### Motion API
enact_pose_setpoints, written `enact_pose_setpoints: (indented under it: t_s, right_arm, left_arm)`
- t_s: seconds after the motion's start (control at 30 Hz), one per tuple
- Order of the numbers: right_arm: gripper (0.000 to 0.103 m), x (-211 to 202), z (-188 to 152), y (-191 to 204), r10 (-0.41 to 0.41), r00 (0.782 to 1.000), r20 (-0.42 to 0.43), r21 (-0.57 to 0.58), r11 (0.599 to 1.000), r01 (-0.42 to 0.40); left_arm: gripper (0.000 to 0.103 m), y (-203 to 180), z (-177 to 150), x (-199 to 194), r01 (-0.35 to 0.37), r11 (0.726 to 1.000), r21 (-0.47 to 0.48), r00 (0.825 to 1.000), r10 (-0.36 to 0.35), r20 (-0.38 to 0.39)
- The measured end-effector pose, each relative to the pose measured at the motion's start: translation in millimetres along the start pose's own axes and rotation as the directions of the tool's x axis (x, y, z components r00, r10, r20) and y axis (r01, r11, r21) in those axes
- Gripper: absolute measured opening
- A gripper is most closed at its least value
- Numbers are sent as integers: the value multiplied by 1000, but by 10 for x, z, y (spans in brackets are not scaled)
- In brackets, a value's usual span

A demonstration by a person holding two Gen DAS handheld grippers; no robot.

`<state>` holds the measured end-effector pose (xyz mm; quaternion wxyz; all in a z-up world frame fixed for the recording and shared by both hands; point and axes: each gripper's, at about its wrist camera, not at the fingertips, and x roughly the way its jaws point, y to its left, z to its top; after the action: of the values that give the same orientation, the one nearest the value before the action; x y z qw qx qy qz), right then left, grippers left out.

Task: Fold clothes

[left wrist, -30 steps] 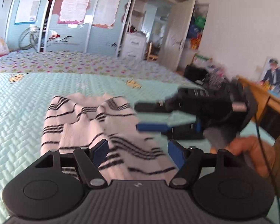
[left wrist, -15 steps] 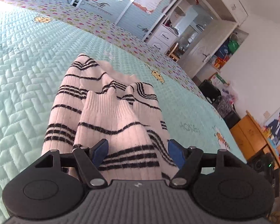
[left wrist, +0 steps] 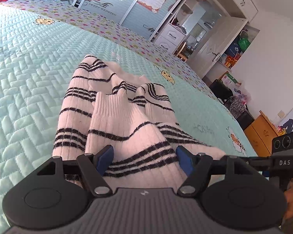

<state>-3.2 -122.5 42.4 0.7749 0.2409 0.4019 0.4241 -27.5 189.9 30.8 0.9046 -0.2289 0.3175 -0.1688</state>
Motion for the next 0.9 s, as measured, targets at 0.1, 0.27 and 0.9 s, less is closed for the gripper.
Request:
enact_pose_setpoints:
  t_s: [0.1, 0.27, 0.9]
  right_arm:
    - [3, 23, -137, -124, 16, 1000, -19, 65, 998, -14]
    - [8, -81, -228, -100, -70, 997, 34, 123, 990, 65]
    - [0, 747, -367, -352, 60, 998, -33, 319, 947, -46]
  left_arm:
    - [73, -62, -5, -28, -7, 1000, 24, 1000, 7, -8]
    - [73, -290, 57, -112, -31, 991, 128, 999, 33, -16]
    - [26, -4, 212, 798, 177, 965, -195, 949, -220, -228]
